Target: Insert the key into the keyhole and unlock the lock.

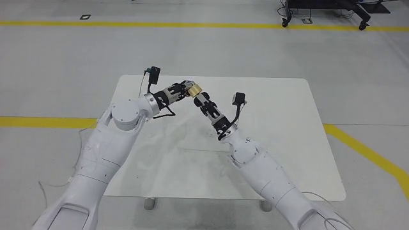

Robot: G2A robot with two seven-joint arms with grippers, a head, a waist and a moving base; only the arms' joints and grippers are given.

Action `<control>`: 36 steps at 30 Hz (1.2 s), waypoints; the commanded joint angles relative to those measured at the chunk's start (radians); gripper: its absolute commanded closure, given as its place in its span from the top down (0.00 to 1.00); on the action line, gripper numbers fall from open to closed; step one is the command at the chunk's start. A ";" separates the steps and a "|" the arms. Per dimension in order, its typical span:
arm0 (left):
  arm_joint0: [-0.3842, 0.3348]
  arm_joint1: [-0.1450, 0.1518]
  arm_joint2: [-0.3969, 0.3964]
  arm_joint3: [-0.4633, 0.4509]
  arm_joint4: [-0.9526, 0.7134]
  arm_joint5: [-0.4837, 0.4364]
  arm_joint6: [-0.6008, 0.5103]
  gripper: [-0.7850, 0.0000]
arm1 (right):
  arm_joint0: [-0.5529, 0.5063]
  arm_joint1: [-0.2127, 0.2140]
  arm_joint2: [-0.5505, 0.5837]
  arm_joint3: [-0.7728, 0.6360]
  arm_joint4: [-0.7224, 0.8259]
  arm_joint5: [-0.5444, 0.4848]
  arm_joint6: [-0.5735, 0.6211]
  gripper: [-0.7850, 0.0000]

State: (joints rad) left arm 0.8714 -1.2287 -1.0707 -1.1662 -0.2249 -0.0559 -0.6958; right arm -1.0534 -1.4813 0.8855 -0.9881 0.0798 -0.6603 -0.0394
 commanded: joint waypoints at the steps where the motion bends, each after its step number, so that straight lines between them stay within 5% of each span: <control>1: -0.001 0.000 -0.012 0.009 -0.036 -0.004 -0.027 0.00 | 0.001 0.000 0.001 0.001 -0.004 -0.001 -0.004 1.00; 16: -0.022 -0.003 -0.036 0.068 -0.145 0.010 -0.128 0.00 | -0.006 0.000 0.000 -0.007 0.004 0.002 0.005 1.00; 22: -0.074 -0.020 -0.007 0.189 -0.321 0.225 -0.336 0.00 | -0.044 0.015 0.040 -0.071 0.198 0.042 0.270 1.00; 24: -0.106 -0.025 0.014 0.234 -0.314 0.260 -0.357 0.00 | -0.061 0.025 0.063 -0.088 0.233 0.040 0.337 0.79; 25: -0.115 -0.030 0.019 0.253 -0.337 0.272 -0.379 0.00 | -0.071 0.030 0.077 -0.097 0.242 0.039 0.358 0.48; 27: -0.135 -0.036 0.027 0.290 -0.353 0.279 -0.390 0.00 | -0.094 0.039 0.107 -0.119 0.258 0.032 0.388 0.05; 36: -0.199 -0.060 0.051 0.424 -0.416 0.319 -0.412 0.00 | -0.210 0.076 0.208 -0.282 0.230 0.022 0.449 0.00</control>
State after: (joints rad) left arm 0.6785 -1.2850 -1.0242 -0.7553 -0.6330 0.2529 -1.1056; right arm -1.2534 -1.4077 1.0890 -1.2495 0.3221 -0.6374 0.4045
